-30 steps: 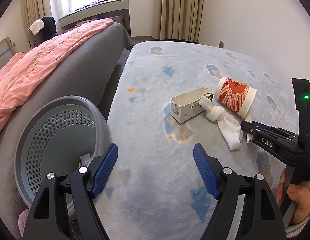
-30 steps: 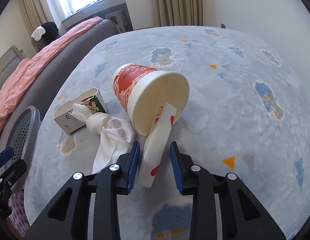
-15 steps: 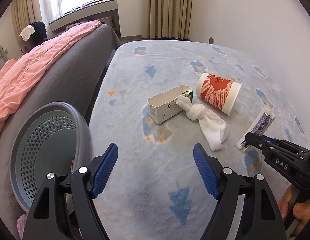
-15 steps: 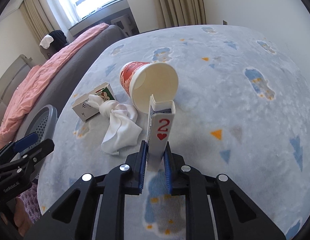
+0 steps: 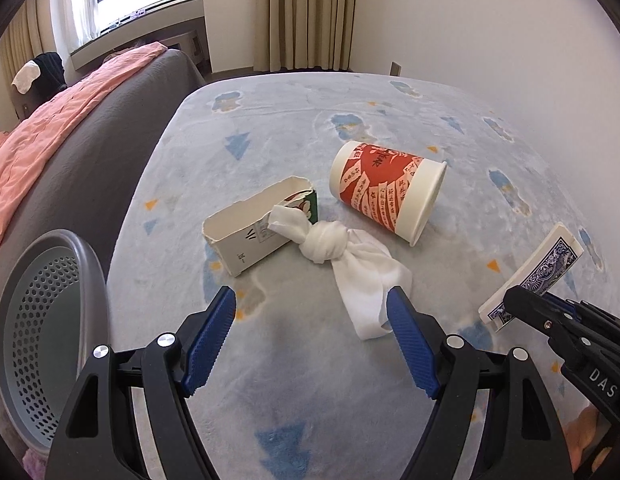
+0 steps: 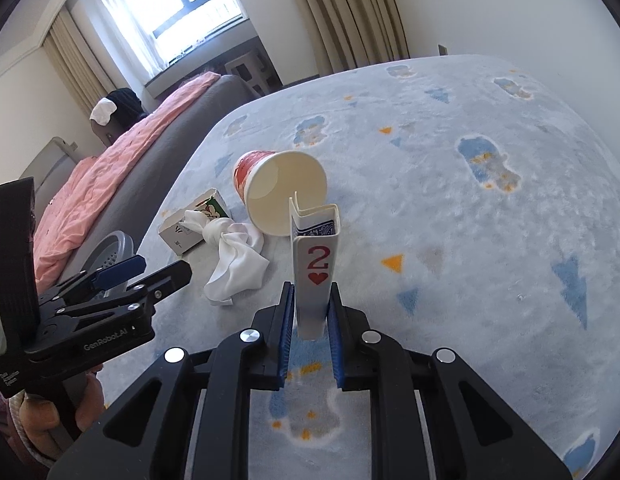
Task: Collect trash
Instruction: 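Grasp the knotted white cloth with the left tool while the right tool holds the card, then lift the cloth with the left tool while the right tool holds the card, then carry the cloth and card in both tools over the grey basket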
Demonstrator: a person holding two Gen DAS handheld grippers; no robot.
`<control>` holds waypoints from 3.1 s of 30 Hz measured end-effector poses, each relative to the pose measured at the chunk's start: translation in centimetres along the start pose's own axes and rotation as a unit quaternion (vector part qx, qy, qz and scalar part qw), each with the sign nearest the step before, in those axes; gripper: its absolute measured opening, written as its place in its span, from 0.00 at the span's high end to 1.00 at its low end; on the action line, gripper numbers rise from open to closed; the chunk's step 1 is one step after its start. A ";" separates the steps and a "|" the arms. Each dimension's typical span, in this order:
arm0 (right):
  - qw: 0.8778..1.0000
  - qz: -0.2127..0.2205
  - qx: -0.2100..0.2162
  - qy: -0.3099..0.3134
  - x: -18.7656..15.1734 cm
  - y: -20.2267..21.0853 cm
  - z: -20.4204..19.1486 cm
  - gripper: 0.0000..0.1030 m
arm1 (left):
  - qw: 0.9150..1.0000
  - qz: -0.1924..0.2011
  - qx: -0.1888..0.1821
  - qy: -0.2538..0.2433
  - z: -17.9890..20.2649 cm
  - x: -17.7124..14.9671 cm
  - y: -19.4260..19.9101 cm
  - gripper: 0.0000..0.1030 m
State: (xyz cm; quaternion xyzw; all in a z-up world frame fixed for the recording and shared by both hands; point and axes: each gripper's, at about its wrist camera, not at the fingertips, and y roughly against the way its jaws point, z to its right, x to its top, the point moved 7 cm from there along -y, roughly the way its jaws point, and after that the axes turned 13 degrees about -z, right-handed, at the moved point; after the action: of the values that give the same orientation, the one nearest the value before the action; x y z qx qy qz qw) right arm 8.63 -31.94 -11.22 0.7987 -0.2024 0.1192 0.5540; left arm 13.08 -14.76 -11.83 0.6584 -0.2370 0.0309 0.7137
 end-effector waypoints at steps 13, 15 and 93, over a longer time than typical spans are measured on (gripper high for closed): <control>0.999 0.009 0.026 -0.021 0.0 0.5 1.8 0.84 | 1.000 -0.024 -0.011 0.001 2.4 2.1 -4.0 0.28; 0.999 0.009 0.027 -0.022 0.0 0.5 1.9 0.84 | 1.000 -0.023 -0.005 0.003 2.4 2.4 -4.6 0.28; 0.958 -0.093 0.088 0.257 -0.8 -10.5 -33.5 0.82 | 0.971 0.039 0.066 0.225 -30.7 -10.4 6.2 0.79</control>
State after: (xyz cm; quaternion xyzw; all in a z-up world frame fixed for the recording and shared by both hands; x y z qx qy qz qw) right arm 13.86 2.65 -8.36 0.8021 0.0332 0.2854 0.5235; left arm 10.82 18.14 -10.68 0.6703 -0.0927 0.2217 0.7021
